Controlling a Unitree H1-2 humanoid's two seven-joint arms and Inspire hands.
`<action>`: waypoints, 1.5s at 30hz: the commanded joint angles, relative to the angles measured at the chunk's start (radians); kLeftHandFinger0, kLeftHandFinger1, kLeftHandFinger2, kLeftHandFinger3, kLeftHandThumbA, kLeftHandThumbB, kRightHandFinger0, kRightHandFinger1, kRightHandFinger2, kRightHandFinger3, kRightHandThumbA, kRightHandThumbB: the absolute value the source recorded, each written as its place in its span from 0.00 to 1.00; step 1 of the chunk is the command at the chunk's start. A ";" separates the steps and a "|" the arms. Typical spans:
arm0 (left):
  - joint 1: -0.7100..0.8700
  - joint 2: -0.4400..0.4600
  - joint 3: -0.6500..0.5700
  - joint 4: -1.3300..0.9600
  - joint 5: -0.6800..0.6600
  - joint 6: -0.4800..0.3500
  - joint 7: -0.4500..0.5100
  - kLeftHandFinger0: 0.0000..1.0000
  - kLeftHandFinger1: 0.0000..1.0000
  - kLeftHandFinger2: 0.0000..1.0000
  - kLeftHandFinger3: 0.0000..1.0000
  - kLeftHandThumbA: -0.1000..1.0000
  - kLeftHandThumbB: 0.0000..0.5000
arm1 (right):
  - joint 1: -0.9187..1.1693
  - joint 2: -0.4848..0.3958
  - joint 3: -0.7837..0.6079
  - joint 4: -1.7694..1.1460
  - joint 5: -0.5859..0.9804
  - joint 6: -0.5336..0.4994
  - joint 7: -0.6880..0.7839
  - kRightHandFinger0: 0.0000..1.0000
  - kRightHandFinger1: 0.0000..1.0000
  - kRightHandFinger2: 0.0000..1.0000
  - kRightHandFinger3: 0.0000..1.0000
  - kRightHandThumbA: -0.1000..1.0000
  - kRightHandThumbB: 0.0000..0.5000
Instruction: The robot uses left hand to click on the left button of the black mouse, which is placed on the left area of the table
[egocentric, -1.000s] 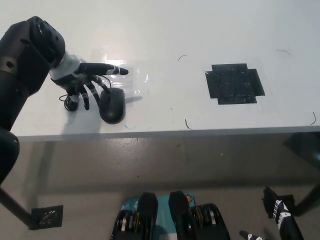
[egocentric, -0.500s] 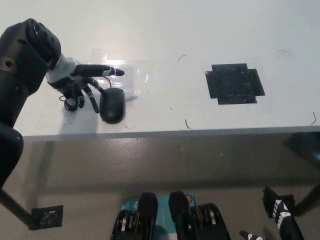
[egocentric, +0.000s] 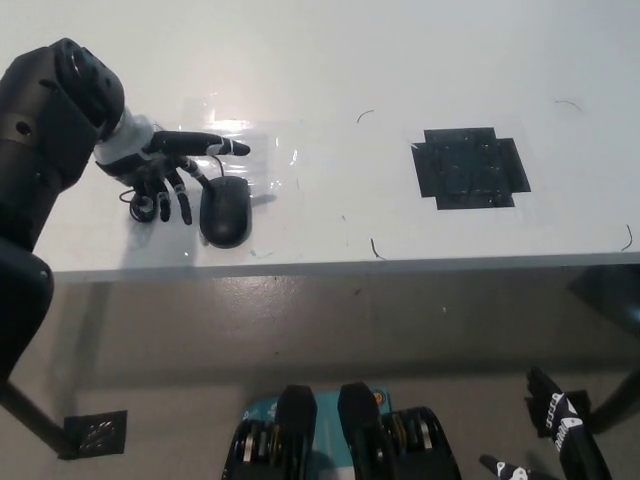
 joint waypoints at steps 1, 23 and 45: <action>-0.041 -0.016 0.009 0.014 0.031 -0.066 0.026 0.46 0.48 0.47 1.00 1.00 0.96 | -0.011 -0.012 -0.011 -0.026 0.009 -0.049 0.003 1.00 1.00 1.00 1.00 1.00 0.31; -0.237 0.300 0.301 -0.418 -0.251 0.213 -0.266 0.00 0.00 0.18 1.00 1.00 0.84 | 0.027 -0.020 -0.024 -0.020 0.021 -0.049 0.002 1.00 1.00 1.00 1.00 1.00 0.29; 1.458 0.419 0.717 -2.227 -1.254 0.017 0.647 0.00 0.00 0.00 1.00 1.00 0.93 | 0.141 -0.013 -0.018 -0.021 0.001 -0.049 -0.007 1.00 1.00 1.00 1.00 1.00 0.35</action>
